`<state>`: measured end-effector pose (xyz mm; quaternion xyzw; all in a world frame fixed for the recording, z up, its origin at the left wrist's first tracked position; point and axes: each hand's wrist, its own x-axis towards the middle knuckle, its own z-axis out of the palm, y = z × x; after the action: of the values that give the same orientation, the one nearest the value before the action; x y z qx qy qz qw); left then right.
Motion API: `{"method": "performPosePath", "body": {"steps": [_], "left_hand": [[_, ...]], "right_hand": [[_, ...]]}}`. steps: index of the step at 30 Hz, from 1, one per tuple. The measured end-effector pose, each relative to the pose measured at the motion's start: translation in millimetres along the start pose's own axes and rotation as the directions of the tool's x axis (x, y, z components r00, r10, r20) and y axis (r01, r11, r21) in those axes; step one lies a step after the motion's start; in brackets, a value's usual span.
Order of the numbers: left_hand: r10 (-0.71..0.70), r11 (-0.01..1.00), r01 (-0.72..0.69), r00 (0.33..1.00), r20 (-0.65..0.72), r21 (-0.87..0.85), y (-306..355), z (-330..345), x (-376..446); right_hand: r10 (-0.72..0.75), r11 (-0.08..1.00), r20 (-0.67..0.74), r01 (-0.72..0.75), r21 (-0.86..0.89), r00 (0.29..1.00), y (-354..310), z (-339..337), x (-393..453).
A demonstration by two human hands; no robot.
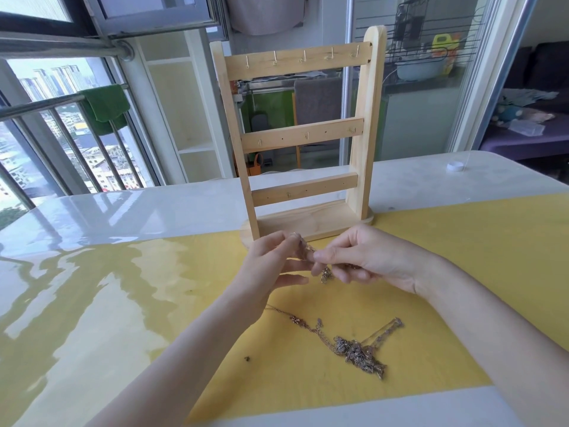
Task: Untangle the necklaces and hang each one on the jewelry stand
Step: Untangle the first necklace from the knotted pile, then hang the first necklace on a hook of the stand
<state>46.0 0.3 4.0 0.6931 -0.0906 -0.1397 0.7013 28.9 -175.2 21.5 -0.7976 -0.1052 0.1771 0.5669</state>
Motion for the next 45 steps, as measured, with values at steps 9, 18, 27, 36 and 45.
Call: {"method": "performPosePath", "body": {"steps": [9,18,27,36,45], "left_hand": [[0.032,0.99,-0.018,0.994,-0.1,0.142,-2,-1,2],[-0.079,0.994,0.071,0.992,-0.099,-0.085,-1,-10,7],[-0.075,0.861,0.181,0.97,0.233,-0.476,19,-7,-1],[-0.066,0.868,0.217,0.942,0.329,-0.447,38,-2,-5],[-0.061,0.92,0.16,0.961,0.271,-0.359,47,-3,-5]], "right_hand": [[-0.022,0.979,-0.358,0.093,0.182,0.934,3,-15,2],[0.024,0.996,-0.54,0.024,0.081,0.841,19,-20,7],[0.013,0.937,-0.352,-0.134,-0.324,0.936,16,-1,10],[-0.338,0.936,-0.652,0.315,-0.157,0.679,-7,3,2],[-0.351,0.93,-0.408,0.261,-0.261,0.843,-20,25,5]]}}
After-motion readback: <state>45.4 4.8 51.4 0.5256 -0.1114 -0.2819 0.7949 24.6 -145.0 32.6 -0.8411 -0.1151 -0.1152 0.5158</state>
